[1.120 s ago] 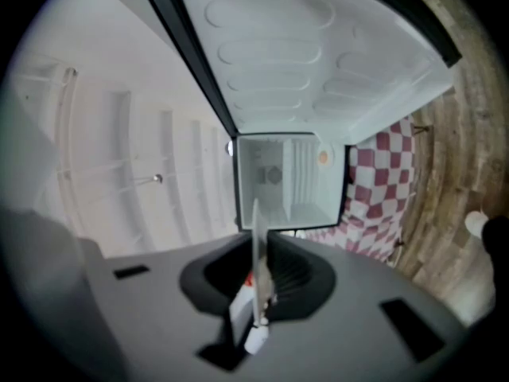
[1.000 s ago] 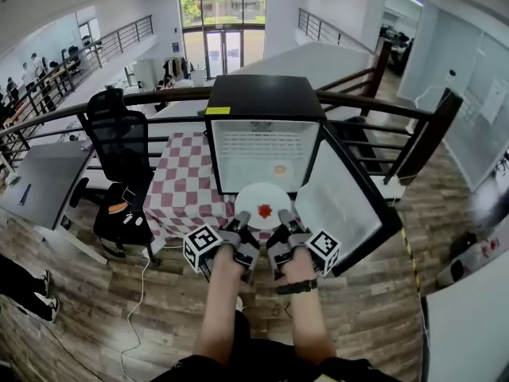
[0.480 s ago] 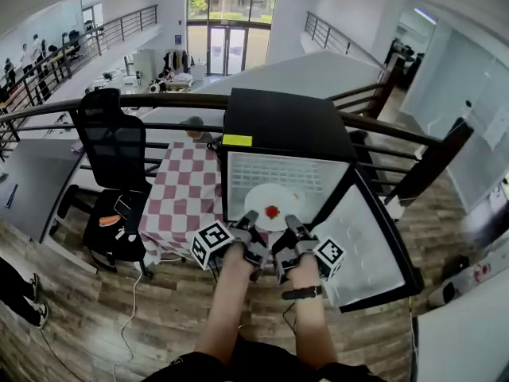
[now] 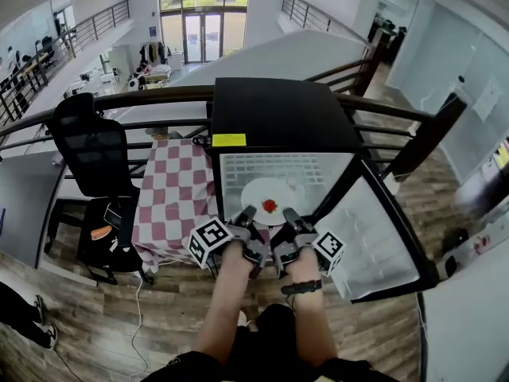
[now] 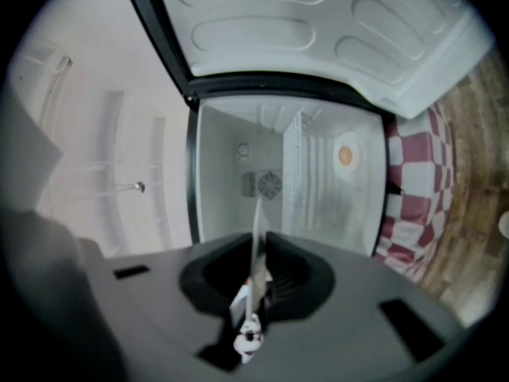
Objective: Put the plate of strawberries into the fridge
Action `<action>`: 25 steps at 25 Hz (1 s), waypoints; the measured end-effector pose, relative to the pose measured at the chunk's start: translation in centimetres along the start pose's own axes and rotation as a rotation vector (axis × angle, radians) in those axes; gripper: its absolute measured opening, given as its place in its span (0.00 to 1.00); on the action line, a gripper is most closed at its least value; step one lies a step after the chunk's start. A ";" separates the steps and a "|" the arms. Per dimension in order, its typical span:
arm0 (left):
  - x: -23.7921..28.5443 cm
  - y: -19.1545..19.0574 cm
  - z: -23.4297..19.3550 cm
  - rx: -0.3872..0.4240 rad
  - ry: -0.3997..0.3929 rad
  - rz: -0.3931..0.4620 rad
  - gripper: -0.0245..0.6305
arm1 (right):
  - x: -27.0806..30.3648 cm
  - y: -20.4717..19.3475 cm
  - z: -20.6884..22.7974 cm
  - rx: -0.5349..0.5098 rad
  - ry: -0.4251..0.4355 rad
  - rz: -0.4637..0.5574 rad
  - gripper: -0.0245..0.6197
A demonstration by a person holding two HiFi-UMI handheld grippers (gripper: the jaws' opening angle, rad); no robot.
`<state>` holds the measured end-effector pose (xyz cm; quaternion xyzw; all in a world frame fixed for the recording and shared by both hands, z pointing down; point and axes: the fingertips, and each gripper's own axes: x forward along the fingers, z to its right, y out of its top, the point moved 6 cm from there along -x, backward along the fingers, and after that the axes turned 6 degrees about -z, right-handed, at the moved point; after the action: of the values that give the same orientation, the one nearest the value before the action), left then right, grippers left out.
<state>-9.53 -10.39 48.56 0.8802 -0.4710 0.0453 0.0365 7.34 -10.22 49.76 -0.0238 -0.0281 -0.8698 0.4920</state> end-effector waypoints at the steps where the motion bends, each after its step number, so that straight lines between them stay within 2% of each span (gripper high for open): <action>1: 0.2 0.0 -0.3 -0.005 0.006 -0.010 0.09 | -0.1 0.1 0.3 0.002 -0.008 0.007 0.10; 5: 1.3 -0.1 -1.4 -0.020 0.015 -0.029 0.09 | 0.2 1.0 1.2 -0.012 -0.039 0.019 0.10; 15: 5.3 1.3 -2.7 0.010 0.017 0.012 0.09 | 4.0 4.0 2.9 0.060 0.002 0.037 0.10; 20: 6.7 2.4 -3.4 0.001 0.042 0.046 0.09 | 6.0 4.9 3.4 0.032 -0.042 0.012 0.10; 25: 7.8 3.1 -4.2 -0.010 0.040 0.055 0.09 | 7.3 5.6 4.4 0.053 -0.060 -0.004 0.10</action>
<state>-8.04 -18.09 53.70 0.8658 -0.4942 0.0616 0.0490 8.42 -18.96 54.84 -0.0367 -0.0657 -0.8687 0.4896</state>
